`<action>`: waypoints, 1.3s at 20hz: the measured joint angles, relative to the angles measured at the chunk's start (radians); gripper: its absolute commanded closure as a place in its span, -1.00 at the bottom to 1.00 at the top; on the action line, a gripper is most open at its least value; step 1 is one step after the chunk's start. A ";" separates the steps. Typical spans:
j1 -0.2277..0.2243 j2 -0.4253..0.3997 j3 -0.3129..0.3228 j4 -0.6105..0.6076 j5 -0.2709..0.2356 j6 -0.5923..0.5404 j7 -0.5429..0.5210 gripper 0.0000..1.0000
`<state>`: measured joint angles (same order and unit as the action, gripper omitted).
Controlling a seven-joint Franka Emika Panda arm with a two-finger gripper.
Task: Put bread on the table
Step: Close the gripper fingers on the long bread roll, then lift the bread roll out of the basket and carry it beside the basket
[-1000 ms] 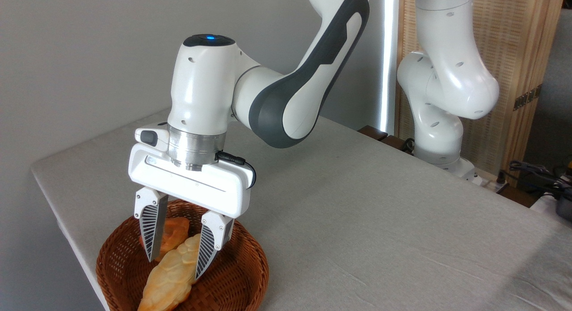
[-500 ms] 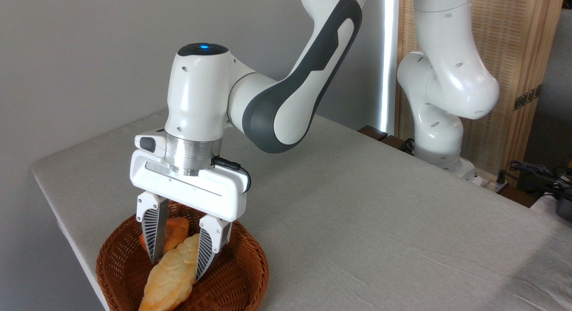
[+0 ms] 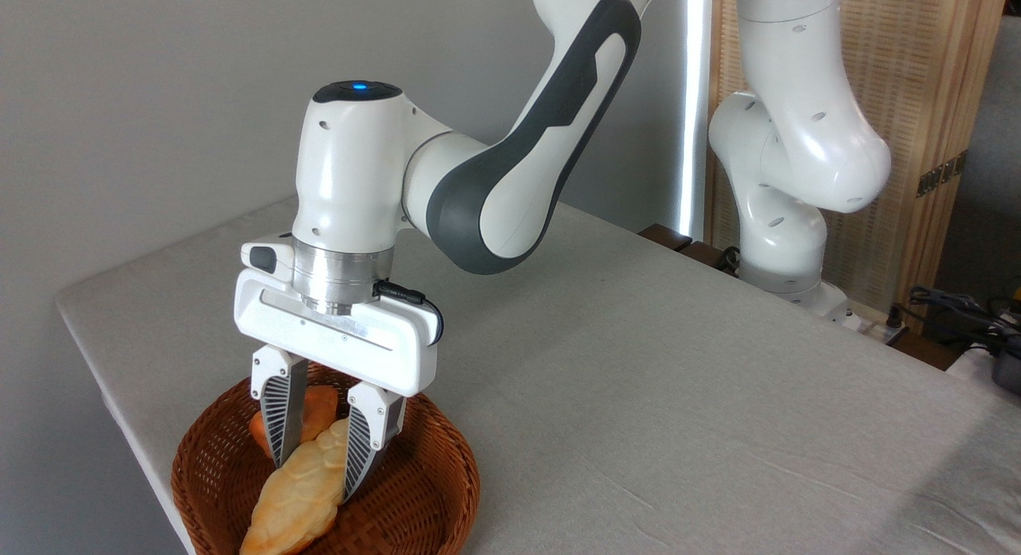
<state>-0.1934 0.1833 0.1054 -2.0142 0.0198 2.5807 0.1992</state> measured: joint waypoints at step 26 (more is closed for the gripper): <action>0.004 -0.062 0.003 0.012 0.000 0.001 0.000 -0.10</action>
<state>-0.1892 0.1212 0.1089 -2.0022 0.0198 2.5817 0.1992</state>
